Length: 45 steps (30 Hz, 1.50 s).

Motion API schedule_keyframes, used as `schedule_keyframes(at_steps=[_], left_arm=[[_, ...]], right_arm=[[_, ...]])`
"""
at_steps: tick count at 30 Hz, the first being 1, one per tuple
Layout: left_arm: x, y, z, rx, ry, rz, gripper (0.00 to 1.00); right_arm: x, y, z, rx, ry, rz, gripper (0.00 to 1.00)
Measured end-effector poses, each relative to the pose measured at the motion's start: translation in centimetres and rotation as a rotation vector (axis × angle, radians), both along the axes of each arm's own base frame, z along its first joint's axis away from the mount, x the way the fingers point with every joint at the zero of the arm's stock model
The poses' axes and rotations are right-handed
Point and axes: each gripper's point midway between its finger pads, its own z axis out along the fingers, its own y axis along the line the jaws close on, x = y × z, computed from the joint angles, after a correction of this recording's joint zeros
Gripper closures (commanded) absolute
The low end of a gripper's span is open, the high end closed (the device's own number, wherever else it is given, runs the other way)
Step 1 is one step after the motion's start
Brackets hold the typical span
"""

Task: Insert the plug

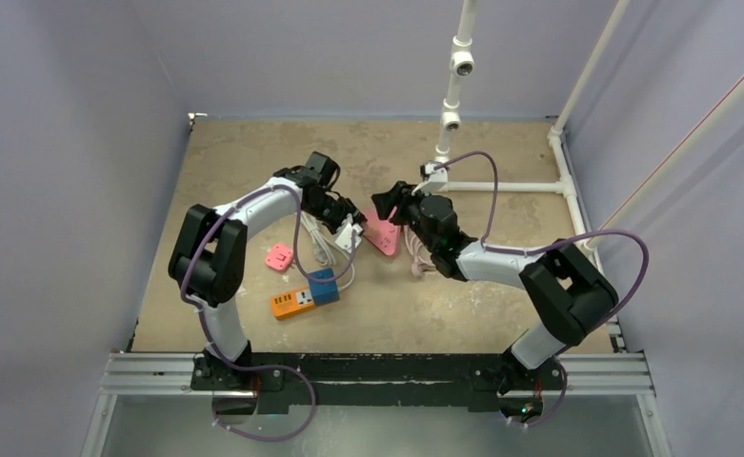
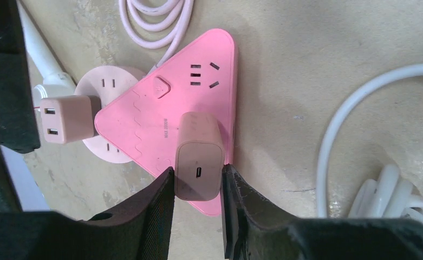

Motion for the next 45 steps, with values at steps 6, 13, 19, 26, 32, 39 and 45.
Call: schedule_keyframes(at_steps=[6,13,19,26,32,39,45], left_arm=[[-0.7,0.5,0.0,0.031,-0.009,-0.052,1.00],[-1.5,1.0,0.0,0.059,0.005,-0.081,1.00],[-1.9,1.2,-0.1,0.068,0.024,-0.085,1.00],[-1.8,1.3,-0.1,0.075,0.023,-0.078,1.00],[-1.8,1.3,-0.1,0.077,0.054,-0.042,1.00],[-2.0,1.4,-0.3,0.091,0.096,0.006,1.00],[-2.5,0.7,0.0,0.140,0.092,0.045,1.00]], right_arm=[[1.6,-1.2,-0.5,-0.021,0.023,-0.067,0.42],[3.4,-2.7,-2.5,-0.084,0.066,-0.171,0.39],[4.4,-4.1,-1.6,-0.097,0.042,-0.259,0.38],[5.5,-4.2,-1.9,-0.122,0.034,-0.288,0.38],[6.3,-3.9,-4.3,-0.151,0.062,-0.291,0.43],[6.3,-3.8,-4.4,-0.144,0.065,-0.288,0.45],[6.2,-3.9,-4.4,-0.134,0.061,-0.289,0.47]])
